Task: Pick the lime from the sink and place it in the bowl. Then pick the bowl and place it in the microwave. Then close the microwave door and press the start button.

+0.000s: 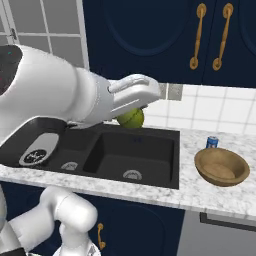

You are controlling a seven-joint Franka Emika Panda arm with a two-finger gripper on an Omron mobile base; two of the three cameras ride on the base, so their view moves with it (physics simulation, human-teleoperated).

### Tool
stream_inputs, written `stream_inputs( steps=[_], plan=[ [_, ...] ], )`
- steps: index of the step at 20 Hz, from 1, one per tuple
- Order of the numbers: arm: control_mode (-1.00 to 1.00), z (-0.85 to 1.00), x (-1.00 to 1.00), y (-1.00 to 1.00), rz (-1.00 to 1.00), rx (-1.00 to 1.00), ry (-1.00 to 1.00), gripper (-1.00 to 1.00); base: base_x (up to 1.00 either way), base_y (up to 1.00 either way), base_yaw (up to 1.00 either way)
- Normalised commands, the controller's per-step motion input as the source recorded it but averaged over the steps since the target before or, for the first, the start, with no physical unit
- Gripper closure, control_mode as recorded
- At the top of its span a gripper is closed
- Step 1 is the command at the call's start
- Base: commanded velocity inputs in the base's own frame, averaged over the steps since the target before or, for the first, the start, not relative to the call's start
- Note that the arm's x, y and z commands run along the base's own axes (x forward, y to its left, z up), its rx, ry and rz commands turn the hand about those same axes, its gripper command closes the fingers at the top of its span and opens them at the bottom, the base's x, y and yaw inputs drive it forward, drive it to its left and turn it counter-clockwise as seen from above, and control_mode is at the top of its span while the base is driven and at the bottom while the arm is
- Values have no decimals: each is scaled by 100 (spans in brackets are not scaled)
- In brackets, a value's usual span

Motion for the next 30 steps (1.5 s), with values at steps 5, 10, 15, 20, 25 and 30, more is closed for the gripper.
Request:
stream_inputs(
  steps=[5, 10, 15, 20, 25, 30],
  plan=[
    [-100, -65, 80, -28, 10, 72, 19, 100, 0, 0, 0],
    [-100, -74, 64, -30, 0, 12, 0, 100, 0, 0, 0],
    [-100, -76, 84, -44, 0, 10, 0, 100, 0, 0, 0],
    [-100, -61, 79, -54, 1, 11, 2, 100, 0, 0, 0],
    [-100, -63, 78, -62, -3, 3, 2, 100, 0, 0, 0],
    [-100, -58, 67, -57, -15, 2, 3, 100, 0, 0, 0]
  ],
)
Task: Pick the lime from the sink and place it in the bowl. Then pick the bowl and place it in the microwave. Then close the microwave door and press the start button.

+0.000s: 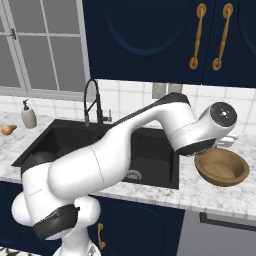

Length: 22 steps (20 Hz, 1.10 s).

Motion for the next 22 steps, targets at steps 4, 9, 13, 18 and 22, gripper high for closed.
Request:
stream_inputs(
  steps=[4, 9, 13, 18, 22],
  plan=[
    [-100, -47, 58, -42, -17, 0, 5, 100, 0, 0, 0],
    [-100, -38, 51, -17, -7, 1, 17, 100, 0, 0, 0],
    [-100, -11, 38, -47, 2, 13, 15, 100, 0, 0, 0],
    [-100, 0, 17, -60, 4, 21, 13, 100, 0, 0, 0],
    [-100, 14, -4, -28, 0, 12, 0, 100, 0, 0, 0]
  ],
)
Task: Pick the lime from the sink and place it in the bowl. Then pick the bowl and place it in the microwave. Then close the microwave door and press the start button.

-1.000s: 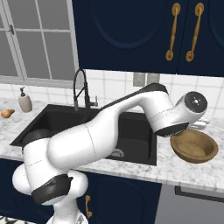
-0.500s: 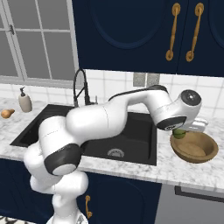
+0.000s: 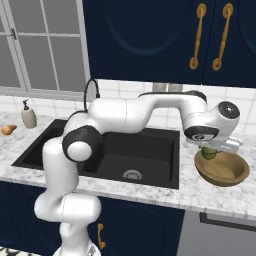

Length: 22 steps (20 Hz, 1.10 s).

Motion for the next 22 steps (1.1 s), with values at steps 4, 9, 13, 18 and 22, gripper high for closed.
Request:
stream_inputs(
  steps=[4, 9, 13, 18, 22],
  plan=[
    [-100, -3, 0, -31, 0, 7, 0, 100, 0, 0, 0],
    [-100, -20, 0, -35, 0, 2, 0, 100, 0, 0, 0],
    [-100, -40, 8, -3, 0, 0, 0, 100, 0, 0, 0],
    [-100, -49, 25, 0, 0, 0, 0, 100, 0, 0, 0],
    [-100, -49, 31, 1, 0, 0, 0, 100, 0, 0, 0]
  ],
)
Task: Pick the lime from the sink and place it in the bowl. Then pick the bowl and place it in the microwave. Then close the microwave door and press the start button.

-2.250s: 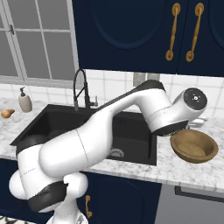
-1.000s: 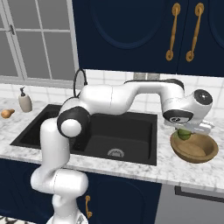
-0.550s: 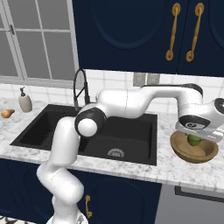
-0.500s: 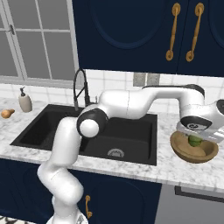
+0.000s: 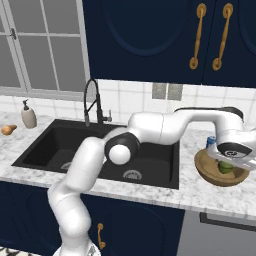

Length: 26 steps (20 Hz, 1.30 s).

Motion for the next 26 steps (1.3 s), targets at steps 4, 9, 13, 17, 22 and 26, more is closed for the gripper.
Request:
stream_inputs(
  steps=[4, 9, 13, 17, 22, 26],
  plan=[
    [-100, -44, 41, 1, 0, 0, 2, 100, 0, 0, 0],
    [-100, -48, 35, 6, -1, 0, 4, 100, 0, 0, 0],
    [-100, -54, 29, 5, -7, 0, 4, 100, 0, 0, 0],
    [-100, -45, 28, 0, -4, 0, 1, 100, 0, 0, 0],
    [-100, -23, 14, 14, -2, 0, 0, -100, 0, 0, 0],
    [-100, 21, -14, 49, -5, -7, -4, -100, 0, 0, 0]
  ],
)
